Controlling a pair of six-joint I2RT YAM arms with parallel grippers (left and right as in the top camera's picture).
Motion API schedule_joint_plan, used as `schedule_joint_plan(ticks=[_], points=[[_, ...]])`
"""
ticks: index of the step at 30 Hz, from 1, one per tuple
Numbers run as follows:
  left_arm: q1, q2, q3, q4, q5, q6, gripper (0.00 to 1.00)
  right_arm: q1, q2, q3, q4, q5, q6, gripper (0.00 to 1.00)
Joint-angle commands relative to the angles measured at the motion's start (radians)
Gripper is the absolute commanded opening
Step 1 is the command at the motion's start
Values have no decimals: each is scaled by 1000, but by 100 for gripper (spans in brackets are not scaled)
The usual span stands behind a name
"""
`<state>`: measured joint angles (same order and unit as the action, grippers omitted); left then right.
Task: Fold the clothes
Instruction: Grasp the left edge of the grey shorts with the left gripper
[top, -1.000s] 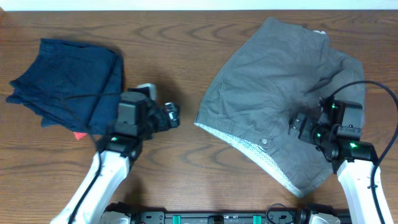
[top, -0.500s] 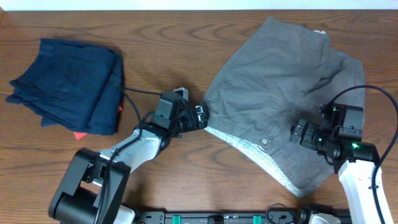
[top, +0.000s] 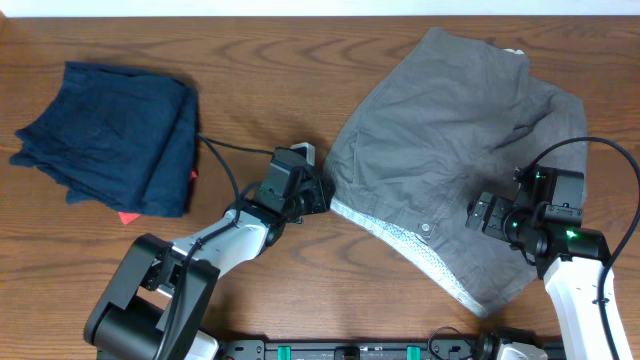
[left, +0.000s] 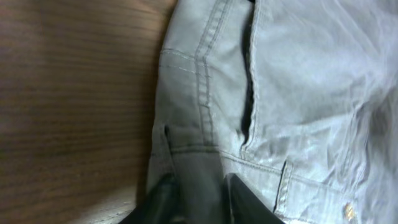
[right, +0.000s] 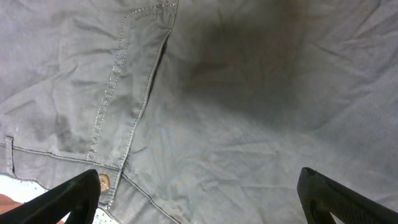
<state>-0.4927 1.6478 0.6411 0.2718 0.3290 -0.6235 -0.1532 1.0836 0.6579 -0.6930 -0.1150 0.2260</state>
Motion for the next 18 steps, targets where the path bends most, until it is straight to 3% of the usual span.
schedule_joint_plan(ticks=[1, 5, 10, 13, 18], points=[[-9, 13, 5, 3, -10, 9, 8, -8, -8, 2, -11, 7, 5, 99], [-8, 13, 5, 4, -56, 10, 6, -8, -8, 2, -22, 7, 5, 99], [33, 0, 27, 10, -106, 124, 6, -8, -8, 2, -26, 7, 5, 99], [113, -20, 91, -5, -106, 195, 6, -8, -8, 2, -24, 13, 17, 99], [288, -29, 294, -93, -104, 201, 6, -8, -8, 2, -17, 79, 118, 99]])
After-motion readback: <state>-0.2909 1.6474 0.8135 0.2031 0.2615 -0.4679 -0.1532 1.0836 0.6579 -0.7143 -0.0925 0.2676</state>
